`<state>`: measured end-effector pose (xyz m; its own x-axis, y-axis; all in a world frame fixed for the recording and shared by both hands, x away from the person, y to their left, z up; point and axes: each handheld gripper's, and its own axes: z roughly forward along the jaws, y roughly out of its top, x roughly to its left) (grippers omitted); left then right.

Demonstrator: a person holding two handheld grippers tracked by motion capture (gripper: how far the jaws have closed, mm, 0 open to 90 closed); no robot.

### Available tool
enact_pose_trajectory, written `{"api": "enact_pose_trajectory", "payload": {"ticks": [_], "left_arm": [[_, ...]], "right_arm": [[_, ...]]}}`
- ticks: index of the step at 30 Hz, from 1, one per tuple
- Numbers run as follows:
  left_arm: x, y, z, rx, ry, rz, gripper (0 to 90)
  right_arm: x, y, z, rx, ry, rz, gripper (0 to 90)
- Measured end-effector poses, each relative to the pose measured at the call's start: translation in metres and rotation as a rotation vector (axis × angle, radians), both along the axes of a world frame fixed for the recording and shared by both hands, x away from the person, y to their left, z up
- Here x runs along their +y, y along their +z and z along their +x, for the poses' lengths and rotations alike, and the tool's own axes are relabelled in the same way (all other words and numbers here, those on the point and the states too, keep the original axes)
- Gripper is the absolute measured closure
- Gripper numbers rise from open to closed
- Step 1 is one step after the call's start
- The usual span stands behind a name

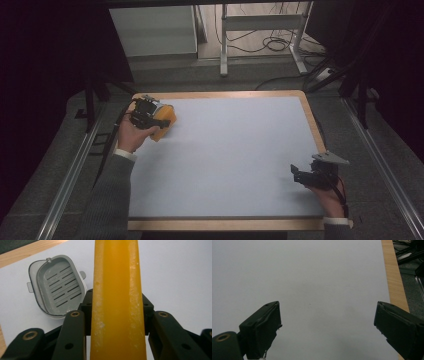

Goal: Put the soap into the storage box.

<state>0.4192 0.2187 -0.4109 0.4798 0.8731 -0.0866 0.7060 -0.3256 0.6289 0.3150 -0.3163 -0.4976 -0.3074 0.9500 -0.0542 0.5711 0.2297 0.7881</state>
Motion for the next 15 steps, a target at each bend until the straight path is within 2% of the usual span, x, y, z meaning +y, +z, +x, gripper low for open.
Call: {"api": "enact_pose_trajectory", "payload": {"ticks": [6, 9, 15], "left_arm": [[0.004, -0.002, 0.01, 0.012, 0.021, -0.013, 61.3], [0.006, -0.003, 0.014, 0.016, 0.034, -0.035, 61.3], [0.009, -0.004, 0.023, 0.026, 0.054, -0.036, 61.3]], "right_arm": [[-0.001, 0.0, 0.0, 0.0, -0.002, -0.001, 7.4], [-0.001, -0.001, 0.001, 0.0, -0.001, -0.001, 7.4], [-0.001, -0.001, 0.001, 0.0, -0.001, -0.001, 7.3]]}}
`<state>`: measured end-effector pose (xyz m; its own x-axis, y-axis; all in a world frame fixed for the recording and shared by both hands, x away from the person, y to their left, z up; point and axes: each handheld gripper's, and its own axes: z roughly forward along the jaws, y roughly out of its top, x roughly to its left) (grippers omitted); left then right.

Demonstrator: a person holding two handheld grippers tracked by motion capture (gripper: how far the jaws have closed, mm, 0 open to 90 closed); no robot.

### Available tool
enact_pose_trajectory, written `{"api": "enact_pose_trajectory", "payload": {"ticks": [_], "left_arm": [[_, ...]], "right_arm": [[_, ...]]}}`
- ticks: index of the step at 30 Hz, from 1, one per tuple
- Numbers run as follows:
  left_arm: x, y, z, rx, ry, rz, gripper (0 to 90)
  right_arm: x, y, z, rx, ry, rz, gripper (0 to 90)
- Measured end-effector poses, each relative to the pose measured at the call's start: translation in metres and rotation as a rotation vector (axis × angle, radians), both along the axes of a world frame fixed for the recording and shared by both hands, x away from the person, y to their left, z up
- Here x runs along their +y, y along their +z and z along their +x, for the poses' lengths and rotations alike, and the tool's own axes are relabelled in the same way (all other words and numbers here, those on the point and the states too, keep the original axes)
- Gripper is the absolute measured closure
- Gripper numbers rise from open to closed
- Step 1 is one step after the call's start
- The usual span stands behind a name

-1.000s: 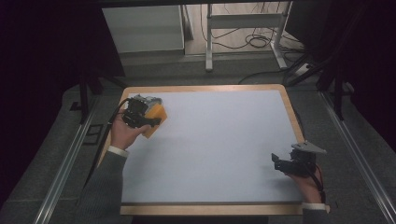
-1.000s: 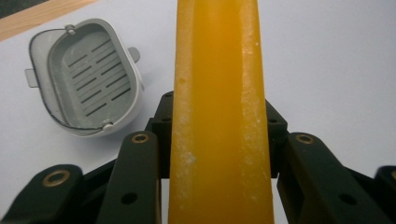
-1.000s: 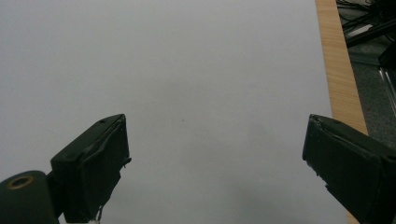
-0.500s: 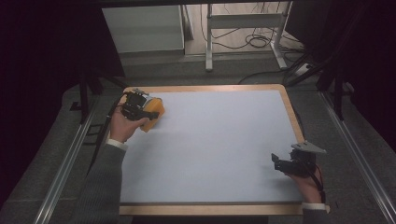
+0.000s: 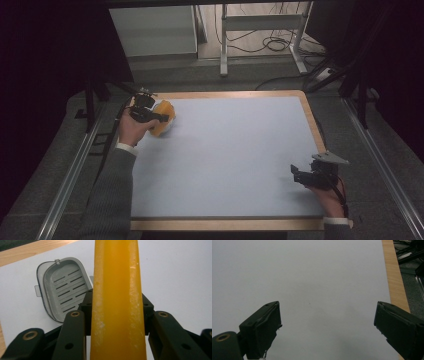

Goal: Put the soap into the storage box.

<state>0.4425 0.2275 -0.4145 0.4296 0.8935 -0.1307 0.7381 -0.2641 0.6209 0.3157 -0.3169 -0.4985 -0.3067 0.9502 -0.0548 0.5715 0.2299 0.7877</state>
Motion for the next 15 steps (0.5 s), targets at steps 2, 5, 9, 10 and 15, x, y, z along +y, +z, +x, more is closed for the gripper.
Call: {"api": "enact_pose_trajectory", "payload": {"ticks": [2, 5, 9, 10, 15], "left_arm": [[0.0, 0.0, 0.004, 0.003, 0.007, -0.002, 61.2], [0.001, -0.002, 0.01, 0.009, 0.013, -0.009, 61.3], [0.004, -0.005, 0.019, 0.02, 0.032, -0.018, 61.3], [0.005, -0.006, 0.021, 0.024, 0.035, -0.021, 61.3], [0.006, -0.012, 0.031, 0.041, 0.065, -0.02, 61.2]], "right_arm": [[0.0, 0.0, 0.0, 0.001, -0.002, 0.0, 7.3], [0.0, -0.001, 0.0, 0.004, 0.0, -0.004, 7.3], [-0.001, -0.001, 0.001, 0.004, -0.002, -0.001, 7.4], [-0.001, -0.001, 0.001, 0.004, -0.002, -0.001, 7.4], [-0.002, -0.001, 0.001, 0.006, -0.007, -0.001, 7.4]]}}
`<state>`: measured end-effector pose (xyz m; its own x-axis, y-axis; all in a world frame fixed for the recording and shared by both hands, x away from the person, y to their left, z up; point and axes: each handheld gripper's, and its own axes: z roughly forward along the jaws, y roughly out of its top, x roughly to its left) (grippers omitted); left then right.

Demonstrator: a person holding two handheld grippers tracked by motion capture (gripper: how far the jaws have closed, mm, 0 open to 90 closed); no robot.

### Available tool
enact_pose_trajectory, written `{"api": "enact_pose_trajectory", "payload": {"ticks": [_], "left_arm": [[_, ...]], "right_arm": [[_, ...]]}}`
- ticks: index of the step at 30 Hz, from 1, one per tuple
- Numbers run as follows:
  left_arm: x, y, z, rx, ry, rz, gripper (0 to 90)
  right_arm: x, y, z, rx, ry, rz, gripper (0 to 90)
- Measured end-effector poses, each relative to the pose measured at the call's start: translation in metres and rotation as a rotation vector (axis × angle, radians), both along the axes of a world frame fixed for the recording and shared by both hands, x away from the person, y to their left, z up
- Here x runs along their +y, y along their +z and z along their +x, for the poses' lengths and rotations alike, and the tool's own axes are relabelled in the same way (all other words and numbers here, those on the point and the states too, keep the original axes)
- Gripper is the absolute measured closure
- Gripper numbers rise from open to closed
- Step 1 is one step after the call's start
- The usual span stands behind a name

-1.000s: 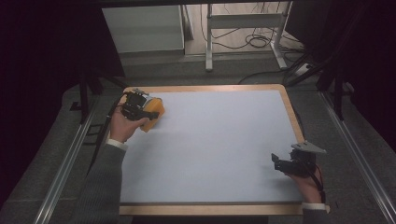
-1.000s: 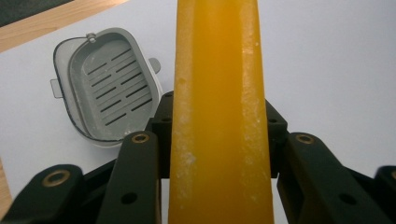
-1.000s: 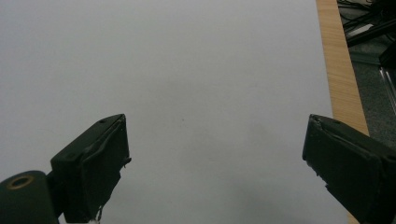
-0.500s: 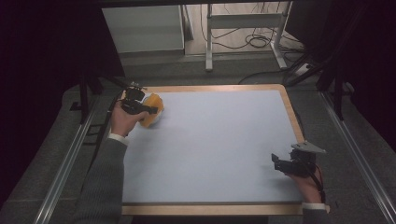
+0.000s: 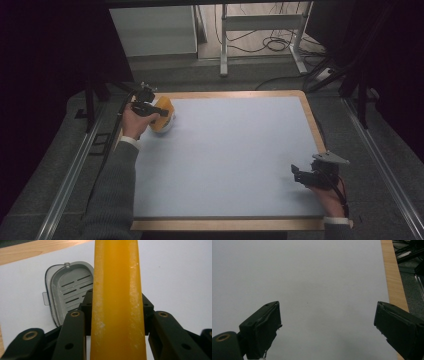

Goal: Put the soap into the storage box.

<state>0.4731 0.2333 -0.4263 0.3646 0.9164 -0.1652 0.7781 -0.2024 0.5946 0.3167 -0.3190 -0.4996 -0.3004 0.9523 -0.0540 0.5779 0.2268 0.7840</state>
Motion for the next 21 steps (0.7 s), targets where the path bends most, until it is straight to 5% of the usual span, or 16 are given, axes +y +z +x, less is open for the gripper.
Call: {"api": "enact_pose_trajectory", "payload": {"ticks": [21], "left_arm": [[0.003, -0.019, 0.042, 0.017, 0.088, -0.028, 61.2]], "right_arm": [[-0.004, -0.001, 0.001, 0.002, -0.01, -0.004, 7.4]]}}
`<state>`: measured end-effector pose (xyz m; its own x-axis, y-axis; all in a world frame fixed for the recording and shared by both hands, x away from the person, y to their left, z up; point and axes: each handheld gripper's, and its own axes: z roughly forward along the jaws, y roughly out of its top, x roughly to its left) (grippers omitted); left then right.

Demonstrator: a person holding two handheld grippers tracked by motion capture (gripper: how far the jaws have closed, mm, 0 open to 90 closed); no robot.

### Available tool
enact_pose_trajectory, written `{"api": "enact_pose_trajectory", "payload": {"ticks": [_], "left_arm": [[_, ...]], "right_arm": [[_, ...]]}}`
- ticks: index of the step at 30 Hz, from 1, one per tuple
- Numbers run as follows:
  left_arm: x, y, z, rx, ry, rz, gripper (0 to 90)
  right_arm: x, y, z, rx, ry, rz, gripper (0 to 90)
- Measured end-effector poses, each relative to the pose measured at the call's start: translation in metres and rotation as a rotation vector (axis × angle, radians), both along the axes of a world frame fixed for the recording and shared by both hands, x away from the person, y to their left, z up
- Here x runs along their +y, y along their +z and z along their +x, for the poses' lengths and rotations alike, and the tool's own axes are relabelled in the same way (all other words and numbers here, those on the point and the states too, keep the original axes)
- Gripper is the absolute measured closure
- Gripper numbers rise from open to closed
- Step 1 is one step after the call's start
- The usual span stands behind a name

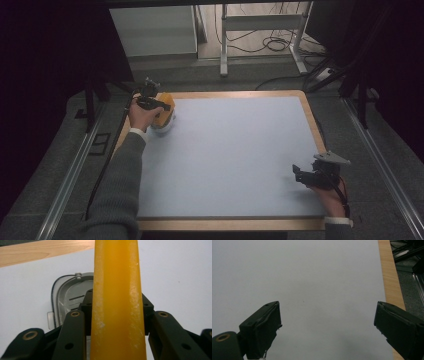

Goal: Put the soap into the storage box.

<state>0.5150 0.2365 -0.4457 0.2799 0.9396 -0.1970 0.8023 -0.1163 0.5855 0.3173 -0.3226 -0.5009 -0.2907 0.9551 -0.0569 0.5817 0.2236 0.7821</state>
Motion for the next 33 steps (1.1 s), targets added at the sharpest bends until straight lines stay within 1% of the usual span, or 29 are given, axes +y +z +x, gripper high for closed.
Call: {"api": "enact_pose_trajectory", "payload": {"ticks": [1, 2, 3, 4, 6, 7, 10, 14, 17, 20, 21, 22, 23, 25, 26, 27, 28, 29, 31, 33], "left_arm": [[0.002, -0.001, 0.002, 0.006, 0.006, -0.011, 61.3], [0.003, -0.002, 0.003, 0.012, 0.004, -0.011, 61.2], [0.003, -0.003, 0.004, 0.008, 0.02, -0.02, 61.2], [0.004, -0.004, 0.004, 0.012, 0.024, -0.013, 61.2], [0.006, -0.006, 0.005, 0.015, 0.037, -0.017, 61.2], [0.007, -0.008, 0.006, 0.02, 0.039, -0.022, 61.2], [0.008, -0.013, 0.008, 0.038, 0.035, -0.015, 61.2], [0.01, -0.021, 0.009, 0.047, 0.051, -0.011, 61.2], [0.012, -0.027, 0.01, 0.053, 0.054, -0.038, 61.1], [0.013, -0.028, 0.01, 0.042, 0.06, -0.054, 60.7], [0.014, -0.027, 0.01, 0.036, 0.058, -0.057, 59.4], [0.014, -0.025, 0.01, 0.02, 0.067, -0.064, 55.7], [0.015, -0.023, 0.009, 0.011, 0.066, -0.062, 51.4], [0.015, -0.019, 0.006, -0.007, 0.059, -0.065, 46.5], [0.015, -0.017, 0.005, 0.001, 0.051, -0.041, 44.4], [0.015, -0.017, 0.005, 0.004, 0.056, -0.027, 41.4], [0.016, -0.016, 0.003, 0.011, 0.052, -0.007, 35.5], [0.015, -0.016, 0.003, 0.015, 0.056, -0.003, 35.5], [0.017, -0.016, 0.001, 0.025, 0.049, 0.034, 29.9], [0.021, -0.016, -0.002, 0.015, 0.054, 0.023, 26.6]], "right_arm": [[0.0, 0.0, 0.0, -0.001, -0.001, 0.0, 7.3], [0.0, 0.0, 0.0, -0.001, -0.002, -0.001, 7.4], [-0.001, 0.0, 0.0, 0.0, -0.003, 0.0, 7.4], [-0.001, 0.0, 0.0, 0.001, -0.003, 0.0, 7.4], [-0.001, 0.0, 0.0, 0.001, -0.003, 0.0, 7.4], [-0.001, -0.001, 0.0, 0.002, -0.003, 0.0, 7.3], [-0.001, -0.001, 0.0, 0.002, -0.004, 0.0, 7.4], [0.0, -0.001, 0.0, 0.004, -0.002, -0.001, 7.4], [0.0, -0.002, 0.0, 0.004, -0.003, -0.005, 7.4], [0.0, -0.002, 0.001, 0.004, -0.003, -0.007, 7.3], [0.0, -0.002, 0.001, 0.004, -0.004, -0.007, 7.3], [0.0, -0.002, 0.001, 0.005, -0.004, -0.008, 7.3], [0.0, -0.002, 0.001, 0.005, -0.003, -0.008, 7.3], [0.001, -0.002, 0.001, 0.006, -0.002, -0.009, 7.3], [0.001, -0.002, 0.0, 0.007, -0.001, -0.009, 7.4], [0.001, -0.002, 0.0, 0.005, -0.002, -0.008, 7.4], [0.001, -0.002, 0.0, 0.005, 0.001, -0.008, 7.3], [0.001, -0.002, 0.0, 0.005, 0.001, -0.008, 7.3], [0.002, -0.002, 0.0, 0.005, 0.005, -0.009, 7.3], [0.002, -0.002, 0.0, 0.005, 0.005, -0.01, 7.3]]}}
